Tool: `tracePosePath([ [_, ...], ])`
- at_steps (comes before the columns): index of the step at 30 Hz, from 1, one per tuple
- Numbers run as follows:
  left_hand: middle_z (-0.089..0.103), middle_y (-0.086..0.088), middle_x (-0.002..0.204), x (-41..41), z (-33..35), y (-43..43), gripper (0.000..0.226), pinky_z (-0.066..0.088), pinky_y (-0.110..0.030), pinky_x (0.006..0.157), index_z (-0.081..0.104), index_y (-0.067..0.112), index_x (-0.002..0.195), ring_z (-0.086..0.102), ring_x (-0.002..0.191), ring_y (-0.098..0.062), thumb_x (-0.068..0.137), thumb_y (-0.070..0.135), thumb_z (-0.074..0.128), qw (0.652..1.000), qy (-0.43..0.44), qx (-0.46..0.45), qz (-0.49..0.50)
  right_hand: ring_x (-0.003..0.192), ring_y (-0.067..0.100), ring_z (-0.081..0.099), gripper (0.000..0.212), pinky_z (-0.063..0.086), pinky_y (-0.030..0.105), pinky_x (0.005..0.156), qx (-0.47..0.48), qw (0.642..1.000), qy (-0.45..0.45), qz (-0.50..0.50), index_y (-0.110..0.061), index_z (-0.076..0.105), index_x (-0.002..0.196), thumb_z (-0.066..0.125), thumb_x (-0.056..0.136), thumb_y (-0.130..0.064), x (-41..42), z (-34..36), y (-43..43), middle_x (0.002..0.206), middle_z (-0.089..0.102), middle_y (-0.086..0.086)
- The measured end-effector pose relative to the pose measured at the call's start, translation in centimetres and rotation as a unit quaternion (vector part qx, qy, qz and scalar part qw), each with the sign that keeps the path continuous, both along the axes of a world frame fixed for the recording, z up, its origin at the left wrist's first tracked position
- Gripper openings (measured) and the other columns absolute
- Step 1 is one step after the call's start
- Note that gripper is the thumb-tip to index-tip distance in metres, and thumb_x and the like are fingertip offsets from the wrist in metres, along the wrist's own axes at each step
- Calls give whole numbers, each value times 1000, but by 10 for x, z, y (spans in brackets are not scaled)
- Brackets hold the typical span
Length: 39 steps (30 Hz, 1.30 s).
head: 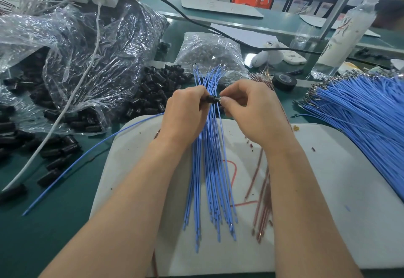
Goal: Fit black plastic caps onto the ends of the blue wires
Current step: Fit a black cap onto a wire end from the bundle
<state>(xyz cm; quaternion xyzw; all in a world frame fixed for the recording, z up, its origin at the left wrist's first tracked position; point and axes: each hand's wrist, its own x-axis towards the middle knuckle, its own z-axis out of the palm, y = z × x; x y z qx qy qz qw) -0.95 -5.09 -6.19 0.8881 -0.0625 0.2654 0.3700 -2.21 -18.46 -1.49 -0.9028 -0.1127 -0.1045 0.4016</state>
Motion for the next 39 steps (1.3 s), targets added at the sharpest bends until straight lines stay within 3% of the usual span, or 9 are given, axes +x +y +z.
tracePosePath([
  [4, 68, -7, 80, -2, 2, 0, 13, 49, -42, 72, 68, 7, 89, 60, 76, -29, 89, 16, 58, 1000, 15, 4, 3, 75, 10, 65, 3, 53, 31, 81, -6, 1000, -19, -4, -16, 67, 89, 65, 87, -14, -2, 0, 3, 79, 68, -7],
  [11, 66, -5, 86, -3, 4, -2, 14, 48, -44, 73, 65, 10, 95, 59, 80, -30, 92, 18, 55, 999, 28, 36, 10, 76, 15, 66, 7, 53, 36, 80, -11, 999, -33, -34, -11, 69, 87, 63, 88, -15, 1, -4, 5, 78, 70, 0],
  [15, 64, 1, 89, -5, 3, 0, 20, 49, -41, 78, 63, 14, 107, 59, 79, -22, 87, 14, 63, 996, 32, 26, -73, 75, 13, 65, 7, 52, 34, 80, -9, 999, -21, -49, -15, 69, 85, 63, 88, -15, 6, -9, -1, 77, 70, -2],
  [19, 64, 0, 84, -4, 3, 2, 12, 49, -41, 78, 68, 10, 97, 58, 76, -19, 85, 11, 65, 993, 28, 18, -112, 76, 19, 66, 7, 53, 41, 83, 11, 999, 11, -32, -15, 69, 83, 64, 87, -13, 10, -13, -8, 76, 69, 1],
  [26, 53, 7, 79, -4, 5, 2, 14, 46, -37, 77, 70, 9, 98, 48, 73, -15, 85, 10, 66, 990, 36, 52, -123, 74, 21, 65, 10, 54, 45, 82, 24, 999, 43, -7, -17, 67, 79, 64, 88, -11, 15, -18, -12, 73, 68, 3],
  [32, 58, 5, 79, -3, 3, 0, 9, 47, -39, 77, 68, 11, 94, 52, 74, -17, 85, 13, 65, 992, 55, 49, -106, 65, 11, 66, 16, 57, 31, 73, 66, 995, 68, -11, -23, 64, 76, 65, 88, -12, 17, -23, -13, 70, 69, -2],
  [36, 65, 1, 81, -1, 0, 2, 8, 50, -41, 77, 67, 14, 94, 57, 74, -21, 86, 15, 65, 997, 57, -3, -54, 70, 15, 66, 15, 56, 31, 74, 116, 985, 38, -122, -23, 63, 77, 64, 85, -11, 23, -24, -29, 74, 68, -2],
  [39, 66, 2, 81, 0, 1, 4, 12, 52, -38, 80, 67, 12, 98, 61, 76, -18, 87, 14, 66, 997, 47, -57, -23, 68, 3, 57, 11, 45, 8, 63, 34, 980, 4, -195, -20, 64, 84, 63, 84, -9, 25, -29, -34, 75, 63, -8],
])
